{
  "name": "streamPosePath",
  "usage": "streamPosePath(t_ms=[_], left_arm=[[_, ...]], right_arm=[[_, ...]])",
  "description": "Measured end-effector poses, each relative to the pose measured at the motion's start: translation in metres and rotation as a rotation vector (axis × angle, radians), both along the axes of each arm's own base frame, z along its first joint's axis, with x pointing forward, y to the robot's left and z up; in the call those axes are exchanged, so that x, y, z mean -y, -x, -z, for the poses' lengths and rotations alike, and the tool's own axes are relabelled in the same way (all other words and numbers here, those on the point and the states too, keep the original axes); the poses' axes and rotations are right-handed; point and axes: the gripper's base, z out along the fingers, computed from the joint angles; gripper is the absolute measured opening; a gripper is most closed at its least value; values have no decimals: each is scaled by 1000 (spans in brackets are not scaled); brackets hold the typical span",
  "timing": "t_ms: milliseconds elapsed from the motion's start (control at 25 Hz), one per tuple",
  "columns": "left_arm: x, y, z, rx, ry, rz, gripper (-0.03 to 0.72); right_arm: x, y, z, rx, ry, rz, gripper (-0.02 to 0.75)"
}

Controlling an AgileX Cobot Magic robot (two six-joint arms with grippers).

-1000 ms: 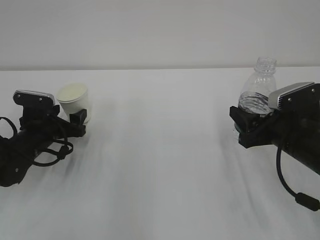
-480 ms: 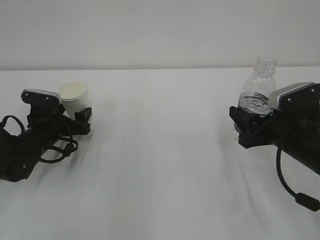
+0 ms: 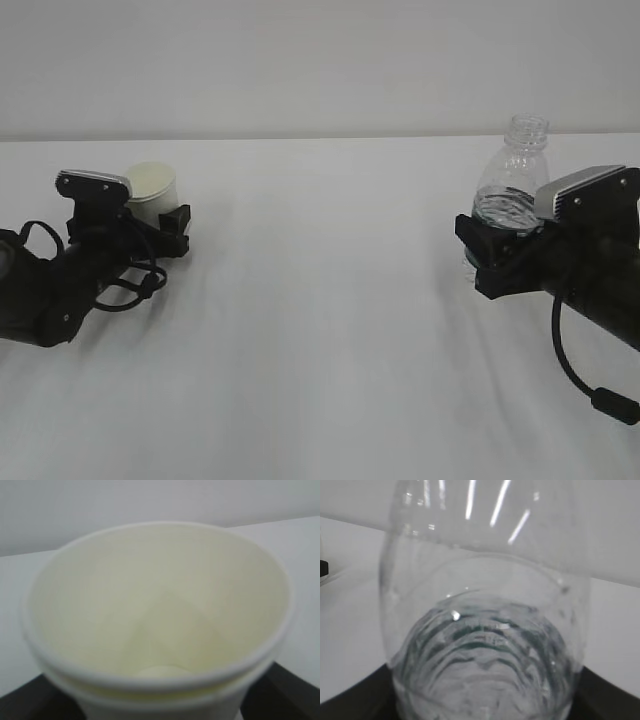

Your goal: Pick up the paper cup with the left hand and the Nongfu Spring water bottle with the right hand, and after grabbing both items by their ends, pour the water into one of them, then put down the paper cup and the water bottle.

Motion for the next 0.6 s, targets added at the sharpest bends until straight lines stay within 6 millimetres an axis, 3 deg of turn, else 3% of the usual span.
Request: streamPosePath(t_ms=[280, 600], left_arm=[[1, -4, 5, -14, -4, 0, 585], [2, -4, 5, -18, 2, 12, 505]], right_arm=[[0, 0, 0, 0, 1, -5, 473], [0, 0, 0, -1, -1, -4, 473]])
